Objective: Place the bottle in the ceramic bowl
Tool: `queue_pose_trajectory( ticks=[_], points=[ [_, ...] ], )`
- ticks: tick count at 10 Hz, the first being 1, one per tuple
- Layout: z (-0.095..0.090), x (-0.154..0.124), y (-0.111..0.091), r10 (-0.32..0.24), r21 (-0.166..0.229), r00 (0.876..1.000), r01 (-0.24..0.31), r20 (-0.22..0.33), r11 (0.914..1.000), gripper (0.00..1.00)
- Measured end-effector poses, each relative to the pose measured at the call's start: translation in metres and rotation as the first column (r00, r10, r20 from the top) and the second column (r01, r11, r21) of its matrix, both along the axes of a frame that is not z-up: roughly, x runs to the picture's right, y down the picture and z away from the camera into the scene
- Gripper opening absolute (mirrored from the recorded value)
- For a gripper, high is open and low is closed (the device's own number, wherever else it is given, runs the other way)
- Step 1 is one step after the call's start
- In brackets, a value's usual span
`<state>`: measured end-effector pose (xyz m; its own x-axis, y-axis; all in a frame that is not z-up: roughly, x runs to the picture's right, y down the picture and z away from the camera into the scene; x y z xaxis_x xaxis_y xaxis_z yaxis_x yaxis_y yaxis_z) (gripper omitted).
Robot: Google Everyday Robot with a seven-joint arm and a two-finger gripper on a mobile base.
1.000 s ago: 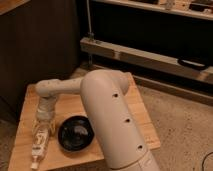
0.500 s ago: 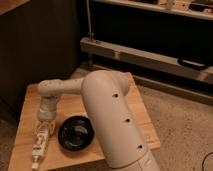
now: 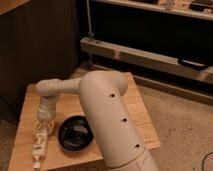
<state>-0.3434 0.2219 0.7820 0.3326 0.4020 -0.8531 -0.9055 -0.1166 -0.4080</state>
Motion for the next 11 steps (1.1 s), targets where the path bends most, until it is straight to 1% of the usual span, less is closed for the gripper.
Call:
queue_pose_trajectory(
  ticks=[1, 2, 4, 6, 7, 8, 9, 11],
  points=[
    [-0.004, 0.0, -0.003, -0.004, 0.005, 1.0, 0.004, 0.003, 1.0, 0.12],
    [-0.01, 0.001, -0.01, 0.0, 0.012, 1.0, 0.0, 0.007, 0.9999, 0.12],
    [-0.032, 0.004, -0.03, 0.012, 0.031, 1.0, -0.013, 0.029, 0.9994, 0.12],
    [-0.065, 0.015, -0.062, 0.025, 0.058, 0.998, -0.028, 0.052, 0.9979, 0.12],
    [-0.076, 0.027, -0.074, 0.031, 0.066, 0.998, -0.035, 0.055, 0.9972, 0.12],
    [-0.082, 0.038, -0.08, 0.036, 0.07, 0.998, -0.04, 0.054, 0.9967, 0.12],
    [-0.086, 0.058, -0.086, 0.044, 0.074, 0.998, -0.047, 0.043, 0.9962, 0.12],
    [-0.085, 0.088, -0.084, 0.05, 0.071, 0.999, -0.051, 0.015, 0.9962, 0.12]
  ],
)
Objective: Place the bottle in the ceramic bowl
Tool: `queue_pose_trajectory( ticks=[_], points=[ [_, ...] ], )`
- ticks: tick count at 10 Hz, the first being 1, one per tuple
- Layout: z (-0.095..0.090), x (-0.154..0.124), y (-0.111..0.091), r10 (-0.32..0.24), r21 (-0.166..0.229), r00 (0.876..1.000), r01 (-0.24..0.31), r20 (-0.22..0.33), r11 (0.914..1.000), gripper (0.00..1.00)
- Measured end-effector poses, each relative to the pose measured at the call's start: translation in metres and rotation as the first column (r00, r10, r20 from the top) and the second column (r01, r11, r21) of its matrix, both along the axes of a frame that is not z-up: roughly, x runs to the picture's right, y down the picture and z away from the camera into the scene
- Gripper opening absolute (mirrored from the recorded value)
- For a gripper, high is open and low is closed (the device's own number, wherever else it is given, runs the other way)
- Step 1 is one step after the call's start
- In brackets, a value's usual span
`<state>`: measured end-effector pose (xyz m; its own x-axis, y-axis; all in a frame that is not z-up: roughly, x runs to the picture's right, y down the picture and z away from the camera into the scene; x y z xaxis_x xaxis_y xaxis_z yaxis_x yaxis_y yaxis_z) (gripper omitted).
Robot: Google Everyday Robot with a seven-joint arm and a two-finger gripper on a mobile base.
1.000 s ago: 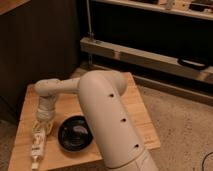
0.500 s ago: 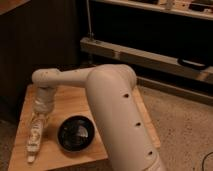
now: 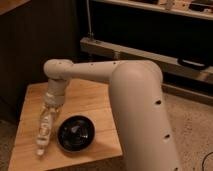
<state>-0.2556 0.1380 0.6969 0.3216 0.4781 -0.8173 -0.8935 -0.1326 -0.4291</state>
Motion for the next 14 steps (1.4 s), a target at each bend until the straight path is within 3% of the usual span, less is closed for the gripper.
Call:
queue_pose_trajectory(
  ticks=[4, 5, 7, 11, 14],
  points=[
    [0.004, 0.066, 0.001, 0.068, -0.01, 0.995, -0.069, -0.074, 0.9976, 0.12],
    [0.005, 0.103, -0.008, 0.135, -0.014, 0.985, -0.137, -0.107, 0.9904, 0.12],
    [0.004, 0.11, -0.011, 0.166, -0.024, 0.98, -0.17, -0.113, 0.9852, 0.12],
    [0.015, 0.094, -0.006, 0.169, -0.05, 0.98, -0.175, -0.104, 0.9833, 0.12],
    [0.024, 0.101, -0.008, 0.174, -0.065, 0.976, -0.184, -0.127, 0.9808, 0.12]
  ],
)
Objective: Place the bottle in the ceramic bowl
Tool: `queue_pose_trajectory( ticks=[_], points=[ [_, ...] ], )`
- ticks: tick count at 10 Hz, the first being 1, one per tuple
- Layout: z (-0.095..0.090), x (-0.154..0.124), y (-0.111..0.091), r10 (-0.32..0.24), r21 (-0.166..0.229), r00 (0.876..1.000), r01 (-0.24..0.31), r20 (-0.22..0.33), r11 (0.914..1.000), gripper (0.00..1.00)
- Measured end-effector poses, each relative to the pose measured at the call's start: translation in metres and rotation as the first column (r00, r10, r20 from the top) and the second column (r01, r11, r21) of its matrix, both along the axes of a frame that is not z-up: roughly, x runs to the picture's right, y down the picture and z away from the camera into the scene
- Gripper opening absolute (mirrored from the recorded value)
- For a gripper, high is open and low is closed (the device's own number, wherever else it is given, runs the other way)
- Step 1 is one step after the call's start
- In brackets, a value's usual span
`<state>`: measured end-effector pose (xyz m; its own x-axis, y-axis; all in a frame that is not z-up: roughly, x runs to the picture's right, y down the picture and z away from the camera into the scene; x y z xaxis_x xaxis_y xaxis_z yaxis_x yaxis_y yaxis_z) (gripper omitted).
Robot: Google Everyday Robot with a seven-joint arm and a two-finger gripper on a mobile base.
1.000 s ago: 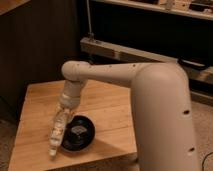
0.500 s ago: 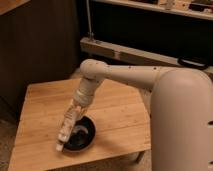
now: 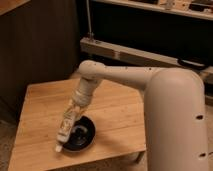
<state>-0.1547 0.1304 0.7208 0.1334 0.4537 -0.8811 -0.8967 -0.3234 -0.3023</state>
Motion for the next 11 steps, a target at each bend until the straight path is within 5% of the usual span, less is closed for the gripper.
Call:
queue_pose_trajectory(
  ticks=[2, 8, 11],
  points=[
    [0.009, 0.01, 0.001, 0.01, -0.015, 1.0, -0.01, -0.02, 0.9998, 0.13],
    [0.027, 0.028, 0.007, 0.014, -0.036, 0.999, -0.015, -0.039, 0.9992, 0.7],
    [0.032, 0.023, 0.008, -0.008, -0.032, 1.0, 0.007, -0.029, 0.9995, 0.8]
  ],
)
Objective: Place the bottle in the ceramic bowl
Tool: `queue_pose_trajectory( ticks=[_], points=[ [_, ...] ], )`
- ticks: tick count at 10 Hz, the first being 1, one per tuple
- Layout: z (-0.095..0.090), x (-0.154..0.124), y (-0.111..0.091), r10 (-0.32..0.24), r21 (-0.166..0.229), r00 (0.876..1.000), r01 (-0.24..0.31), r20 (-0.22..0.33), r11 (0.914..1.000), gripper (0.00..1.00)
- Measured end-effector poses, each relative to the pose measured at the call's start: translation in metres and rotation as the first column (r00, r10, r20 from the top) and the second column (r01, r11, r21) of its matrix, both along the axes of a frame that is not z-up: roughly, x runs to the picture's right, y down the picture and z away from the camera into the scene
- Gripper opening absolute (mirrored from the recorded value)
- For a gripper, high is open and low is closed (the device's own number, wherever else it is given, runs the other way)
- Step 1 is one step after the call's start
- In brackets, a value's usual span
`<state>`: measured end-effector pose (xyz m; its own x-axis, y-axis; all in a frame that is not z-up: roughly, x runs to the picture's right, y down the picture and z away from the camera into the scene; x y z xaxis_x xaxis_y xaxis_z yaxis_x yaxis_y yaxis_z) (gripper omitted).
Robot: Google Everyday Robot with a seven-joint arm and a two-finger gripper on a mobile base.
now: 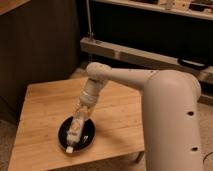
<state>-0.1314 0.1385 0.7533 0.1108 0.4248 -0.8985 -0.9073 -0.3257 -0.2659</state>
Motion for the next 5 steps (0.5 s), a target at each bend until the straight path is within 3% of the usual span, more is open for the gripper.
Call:
queue_pose_trajectory(
  ticks=[5],
  points=[
    [0.0005, -0.0009, 0.0001, -0.006, 0.001, 1.0, 0.006, 0.005, 1.0, 0.8]
  ],
)
